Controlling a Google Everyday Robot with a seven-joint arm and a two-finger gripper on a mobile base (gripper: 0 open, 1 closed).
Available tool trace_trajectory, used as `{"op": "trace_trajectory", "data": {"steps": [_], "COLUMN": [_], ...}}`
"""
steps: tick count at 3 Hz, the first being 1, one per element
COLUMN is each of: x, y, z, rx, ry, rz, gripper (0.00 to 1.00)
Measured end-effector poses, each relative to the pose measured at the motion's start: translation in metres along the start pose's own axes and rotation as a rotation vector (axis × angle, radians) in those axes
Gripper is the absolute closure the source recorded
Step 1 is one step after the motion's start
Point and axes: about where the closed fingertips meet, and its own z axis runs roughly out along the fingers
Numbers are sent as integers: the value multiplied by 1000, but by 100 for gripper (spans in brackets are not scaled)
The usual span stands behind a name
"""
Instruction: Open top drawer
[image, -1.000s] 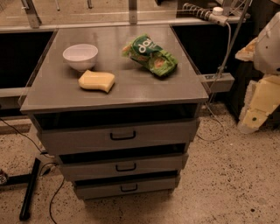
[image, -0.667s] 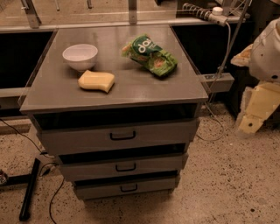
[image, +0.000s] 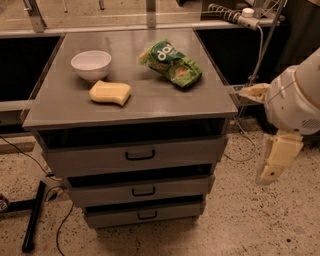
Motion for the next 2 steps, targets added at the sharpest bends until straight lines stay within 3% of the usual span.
{"op": "trace_trajectory", "data": {"steps": [1, 2], "x": [8, 21], "y": [10, 1], "z": [31, 62], "rx": [59, 113], "ry": [-7, 3], "rz": [-107, -118], "gripper": [0, 0]}}
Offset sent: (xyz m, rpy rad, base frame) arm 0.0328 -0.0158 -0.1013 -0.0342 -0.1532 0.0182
